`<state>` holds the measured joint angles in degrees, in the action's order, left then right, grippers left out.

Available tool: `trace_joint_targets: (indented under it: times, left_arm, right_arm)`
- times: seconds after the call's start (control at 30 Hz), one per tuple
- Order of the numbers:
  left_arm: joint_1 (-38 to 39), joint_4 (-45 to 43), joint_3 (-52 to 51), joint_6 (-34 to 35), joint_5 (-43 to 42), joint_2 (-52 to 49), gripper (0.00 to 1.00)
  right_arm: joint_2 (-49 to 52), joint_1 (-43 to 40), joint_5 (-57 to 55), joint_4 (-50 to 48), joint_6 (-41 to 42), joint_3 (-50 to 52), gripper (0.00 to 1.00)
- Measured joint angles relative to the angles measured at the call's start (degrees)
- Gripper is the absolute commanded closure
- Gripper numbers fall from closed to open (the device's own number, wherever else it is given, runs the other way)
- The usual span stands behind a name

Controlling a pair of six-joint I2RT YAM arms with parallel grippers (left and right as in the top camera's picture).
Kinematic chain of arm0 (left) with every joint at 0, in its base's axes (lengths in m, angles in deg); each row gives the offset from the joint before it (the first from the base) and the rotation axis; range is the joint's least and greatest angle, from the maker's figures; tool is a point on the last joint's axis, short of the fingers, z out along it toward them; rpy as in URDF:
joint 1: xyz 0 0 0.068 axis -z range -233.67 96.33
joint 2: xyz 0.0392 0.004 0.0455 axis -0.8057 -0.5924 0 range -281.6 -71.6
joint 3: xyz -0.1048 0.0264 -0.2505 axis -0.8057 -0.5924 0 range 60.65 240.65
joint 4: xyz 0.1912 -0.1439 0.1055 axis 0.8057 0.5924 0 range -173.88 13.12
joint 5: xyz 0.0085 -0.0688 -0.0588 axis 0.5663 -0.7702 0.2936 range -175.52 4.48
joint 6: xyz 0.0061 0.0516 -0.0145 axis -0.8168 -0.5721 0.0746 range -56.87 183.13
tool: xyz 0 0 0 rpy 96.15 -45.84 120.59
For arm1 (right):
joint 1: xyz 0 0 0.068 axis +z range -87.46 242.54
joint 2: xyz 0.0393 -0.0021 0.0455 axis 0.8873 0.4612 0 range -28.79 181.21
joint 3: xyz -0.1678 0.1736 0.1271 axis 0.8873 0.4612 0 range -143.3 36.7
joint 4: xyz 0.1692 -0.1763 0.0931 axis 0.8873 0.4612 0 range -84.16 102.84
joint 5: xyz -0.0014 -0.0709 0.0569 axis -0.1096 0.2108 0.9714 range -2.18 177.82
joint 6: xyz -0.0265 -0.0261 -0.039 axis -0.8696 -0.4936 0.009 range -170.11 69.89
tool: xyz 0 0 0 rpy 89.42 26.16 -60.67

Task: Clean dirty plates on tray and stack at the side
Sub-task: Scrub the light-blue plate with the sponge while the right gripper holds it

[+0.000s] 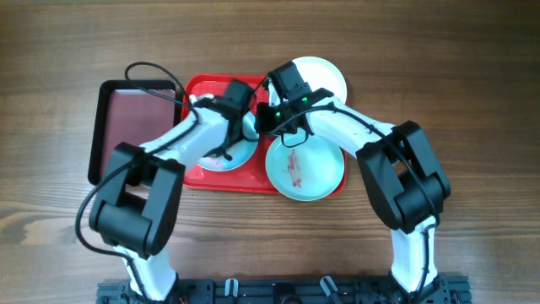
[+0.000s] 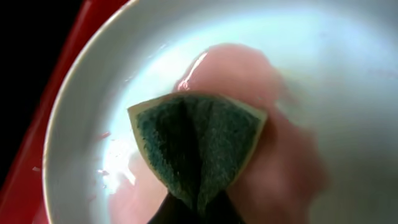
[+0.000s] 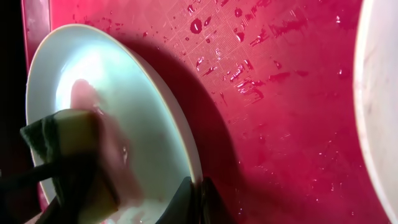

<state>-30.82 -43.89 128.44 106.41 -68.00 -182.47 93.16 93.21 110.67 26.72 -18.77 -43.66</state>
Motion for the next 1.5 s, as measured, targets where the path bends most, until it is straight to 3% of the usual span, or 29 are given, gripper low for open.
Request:
trace_joint_targets:
  times: [0.37, 0.5, 0.8, 1.0, 1.23, 1.5]
  left_arm:
    - [-9.7, -0.2, 0.4, -14.7, -23.9, 0.8, 0.96]
    - [-8.9, 2.5, 0.5, -18.1, -31.1, 0.3, 0.96]
    - [-3.4, 1.9, -0.9, -21.0, -36.7, 0.3, 0.96]
    - [-6.0, 1.6, -1.9, -10.2, -36.3, 0.8, 0.96]
    - [-7.1, 4.9, -1.6, 12.7, -26.7, 1.5, 0.96]
    - [-5.7, 14.9, -0.9, 37.7, -16.6, 1.6, 0.96]
  right_arm:
    - [1.6, -1.2, 4.8, -0.9, -0.1, 0.0, 0.96]
    - [1.6, -1.2, 4.8, -1.0, -0.1, 0.0, 0.96]
    - [1.8, -1.2, 5.2, -1.3, -0.2, 0.0, 0.96]
    - [1.8, -1.1, 5.4, -1.6, -0.2, 0.0, 0.96]
    - [1.9, -1.0, 5.6, -1.9, 0.1, 0.0, 0.96]
    - [2.3, -0.3, 7.0, -2.2, 0.4, 0.0, 0.96]
